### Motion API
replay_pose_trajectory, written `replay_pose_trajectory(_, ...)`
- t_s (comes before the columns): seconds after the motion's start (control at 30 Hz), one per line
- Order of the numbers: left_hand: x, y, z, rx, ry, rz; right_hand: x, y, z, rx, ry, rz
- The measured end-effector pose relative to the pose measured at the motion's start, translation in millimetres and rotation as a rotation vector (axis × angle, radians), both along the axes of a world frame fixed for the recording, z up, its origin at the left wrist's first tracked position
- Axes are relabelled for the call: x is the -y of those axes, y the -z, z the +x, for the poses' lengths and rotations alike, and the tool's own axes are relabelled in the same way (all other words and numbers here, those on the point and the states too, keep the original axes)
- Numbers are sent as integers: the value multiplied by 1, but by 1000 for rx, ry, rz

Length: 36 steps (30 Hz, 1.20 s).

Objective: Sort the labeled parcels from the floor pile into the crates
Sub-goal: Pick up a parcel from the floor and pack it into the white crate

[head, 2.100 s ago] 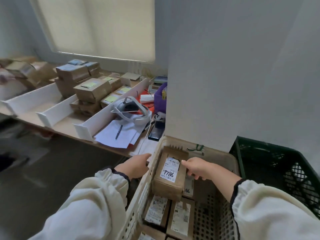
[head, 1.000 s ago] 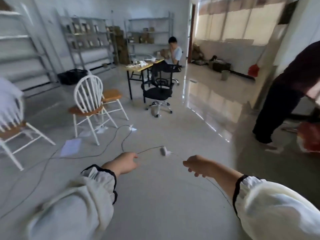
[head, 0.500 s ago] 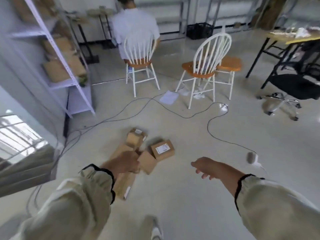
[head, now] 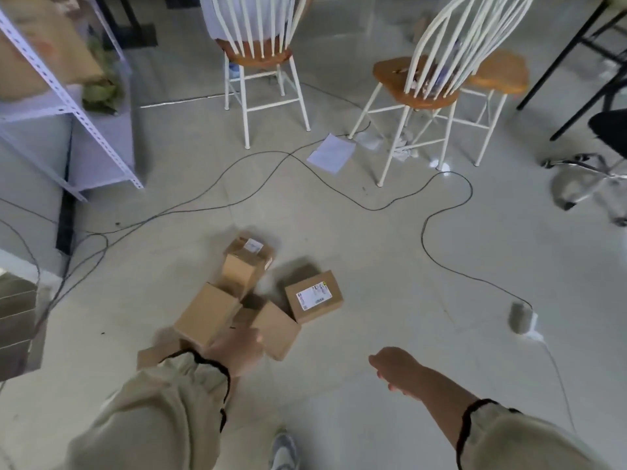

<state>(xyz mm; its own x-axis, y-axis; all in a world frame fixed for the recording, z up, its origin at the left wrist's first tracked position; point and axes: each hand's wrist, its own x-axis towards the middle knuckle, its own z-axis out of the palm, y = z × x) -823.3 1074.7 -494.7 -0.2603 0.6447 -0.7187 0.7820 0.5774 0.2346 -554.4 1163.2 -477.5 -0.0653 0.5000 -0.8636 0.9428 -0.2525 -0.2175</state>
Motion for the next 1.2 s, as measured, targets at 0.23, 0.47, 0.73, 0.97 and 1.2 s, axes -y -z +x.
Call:
replay_pose_trajectory(0.23,-121,204,9,-45,170,108,-74,213,-13,-24,189,-53)
replay_pose_trajectory(0.47,-207,425,-2,-113,117,264,-138,437,-42,-291,482,-125)
replay_pose_trajectory(0.73,-235,548,-13,-140,24,389,-166,546,-73,-465,527,-121)
replay_pose_trajectory(0.97,-231,540,2,-209,65,365,-159,553,-72,-483,599,-110)
replay_pose_trajectory(1.2,-210,536,27,99,-93,239,-180,576,-54,-480,534,233)
